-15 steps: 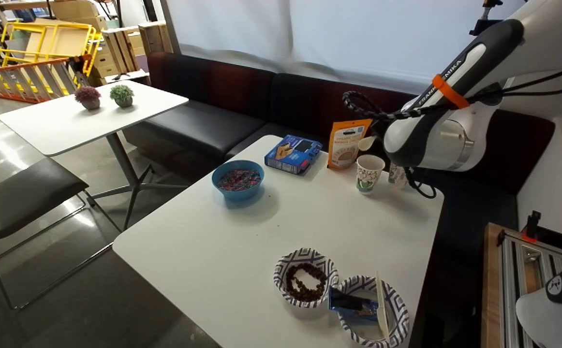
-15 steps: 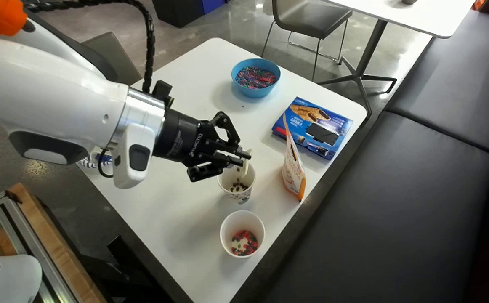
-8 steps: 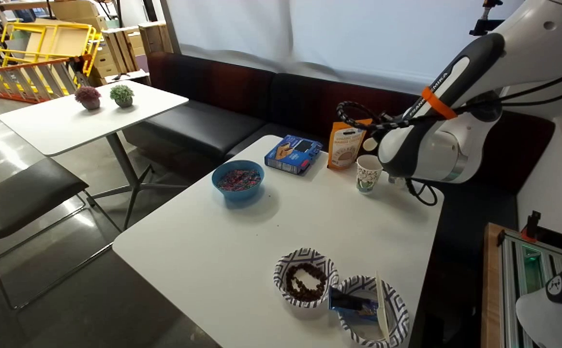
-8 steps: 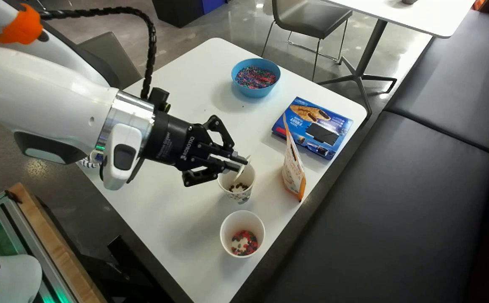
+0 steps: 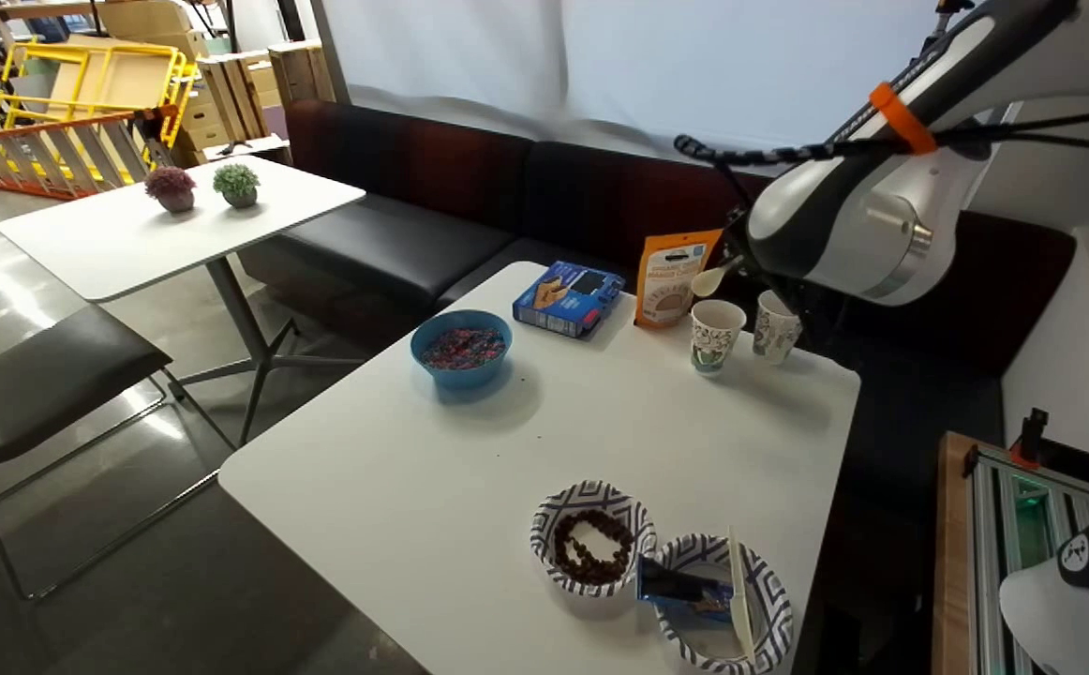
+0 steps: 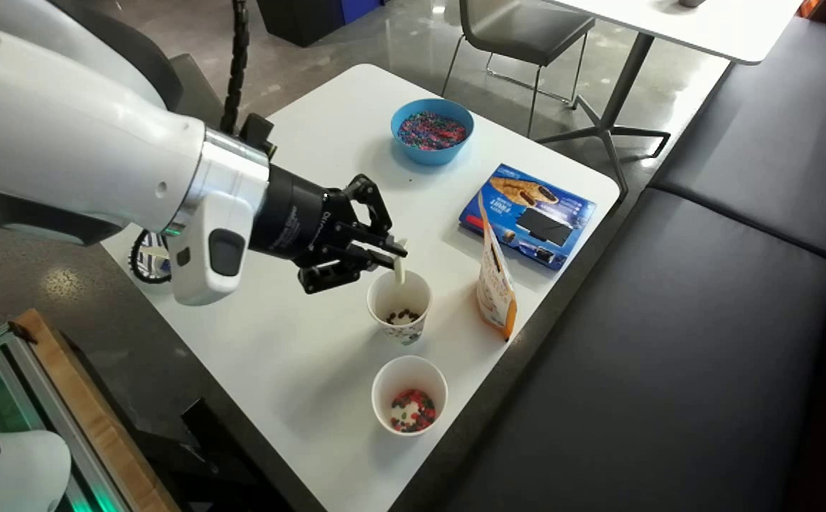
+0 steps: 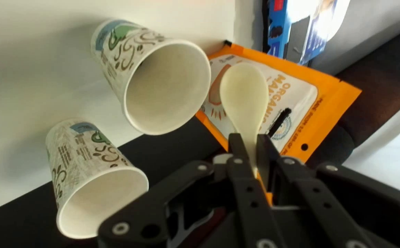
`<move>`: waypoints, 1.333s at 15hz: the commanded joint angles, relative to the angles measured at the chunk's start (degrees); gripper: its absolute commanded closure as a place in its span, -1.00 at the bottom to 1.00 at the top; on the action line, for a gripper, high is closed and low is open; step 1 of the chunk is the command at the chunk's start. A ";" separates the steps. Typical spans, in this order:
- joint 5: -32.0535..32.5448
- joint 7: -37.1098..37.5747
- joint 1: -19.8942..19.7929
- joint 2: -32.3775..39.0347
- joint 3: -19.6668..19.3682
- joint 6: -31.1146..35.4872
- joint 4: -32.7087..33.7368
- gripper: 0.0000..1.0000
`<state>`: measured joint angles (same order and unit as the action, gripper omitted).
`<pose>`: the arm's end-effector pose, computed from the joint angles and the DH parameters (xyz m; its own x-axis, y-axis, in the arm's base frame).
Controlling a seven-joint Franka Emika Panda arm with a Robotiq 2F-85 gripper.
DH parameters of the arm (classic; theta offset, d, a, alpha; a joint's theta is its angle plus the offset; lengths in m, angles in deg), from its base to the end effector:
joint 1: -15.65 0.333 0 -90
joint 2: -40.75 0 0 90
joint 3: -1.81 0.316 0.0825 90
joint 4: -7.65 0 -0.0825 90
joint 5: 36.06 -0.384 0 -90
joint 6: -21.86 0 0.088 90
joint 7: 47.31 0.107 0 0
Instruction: Pick up the spoon, scoop some objects from the bowl and put them in the cup on the right
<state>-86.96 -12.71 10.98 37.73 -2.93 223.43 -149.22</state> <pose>0.3864 -0.1592 0.3175 -0.2500 -0.9250 0.2861 -0.7874 0.0223 -0.6160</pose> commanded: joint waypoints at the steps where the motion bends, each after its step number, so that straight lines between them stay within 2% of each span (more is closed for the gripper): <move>1: -1.81 -7.13 -0.77 -10.52 -1.33 -15.32 -1.86 0.93; 3: -3.15 -12.63 -2.83 -11.78 -1.15 -24.53 -0.25 0.93; 4: -0.08 -11.90 -4.19 -14.66 -0.79 -28.35 -2.80 0.93; 6: 2.88 -12.92 -7.88 -13.80 0.74 -37.44 -0.37 0.93; 8: 8.83 -10.65 -10.72 -15.61 1.99 -46.20 -0.28 0.93; 9: 11.72 -9.48 -10.80 -18.92 1.93 -50.09 -2.48 0.93; 10: 12.80 -9.30 -8.83 -20.52 0.23 -52.61 -2.85 0.93; 12: 16.15 -7.63 -8.65 -20.23 0.53 -59.61 -0.28 0.93; 14: 17.59 -6.48 -7.62 -23.40 1.55 -63.24 -2.43 0.93; 15: 18.52 -5.92 -7.10 -22.09 1.90 -65.63 -0.29 0.93; 19: 20.05 -2.15 -3.90 -21.88 5.68 -67.75 -0.27 0.93; 20: 19.05 -4.73 -4.53 -21.67 3.58 -66.11 -0.23 0.72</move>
<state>-68.47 -17.82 5.63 16.12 1.60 157.26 -149.46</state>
